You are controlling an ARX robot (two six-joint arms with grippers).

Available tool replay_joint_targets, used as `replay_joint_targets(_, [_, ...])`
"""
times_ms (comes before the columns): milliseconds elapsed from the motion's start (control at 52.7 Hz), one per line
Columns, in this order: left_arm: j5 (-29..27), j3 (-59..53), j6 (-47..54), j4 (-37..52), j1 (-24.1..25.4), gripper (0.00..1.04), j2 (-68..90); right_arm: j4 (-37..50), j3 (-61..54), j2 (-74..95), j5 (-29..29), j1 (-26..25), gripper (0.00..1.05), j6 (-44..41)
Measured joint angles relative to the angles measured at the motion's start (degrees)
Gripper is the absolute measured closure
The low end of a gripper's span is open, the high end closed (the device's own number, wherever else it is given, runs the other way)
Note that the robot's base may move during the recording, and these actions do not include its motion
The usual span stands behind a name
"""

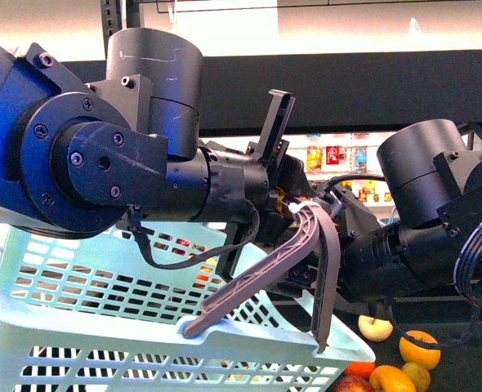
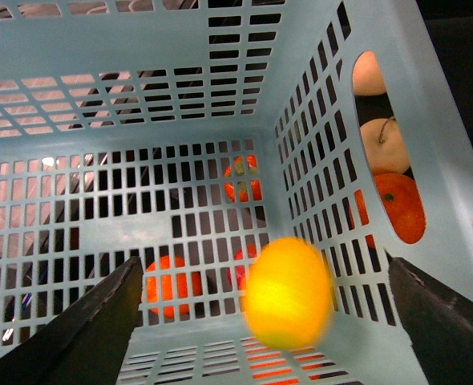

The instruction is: Pick lemon from shelf

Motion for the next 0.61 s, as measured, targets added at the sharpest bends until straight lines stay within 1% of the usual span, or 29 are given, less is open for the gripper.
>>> replay_joint_targets(114, [0.28,0.00,-0.15,0.00,-0.22,0.99,0.00,1.27,-0.87,-1.03,0.57,-2.62,0.08,0.22])
replay_joint_targets(247, [-0.17,0.00,0.04,0.00,-0.15,0.99,0.00,4.09,-1.60,-3.30,-0.42,-8.41,0.08,2.10])
replay_joint_targets(361, [-0.17,0.00,0.04,0.00,-0.04,0.99,0.00,5.77,-2.97,-4.96,0.37,-13.22,0.08,1.77])
replay_joint_targets(417, [-0.07,0.00,0.07,0.00,-0.04,0.99,0.00,6.78,-5.35,-5.81,0.83,-16.02,0.08,0.13])
replay_joint_targets(474, [-0.09,0.00,0.07,0.00,-0.09,0.99,0.00,7.48,-9.16,-5.95,1.09,-17.53,0.08,-3.28])
replay_joint_targets(607, [-0.07,0.00,0.02,0.00,-0.11,0.99,0.00,9.01,-16.65,-3.30,1.29,-17.75,0.08,-9.53])
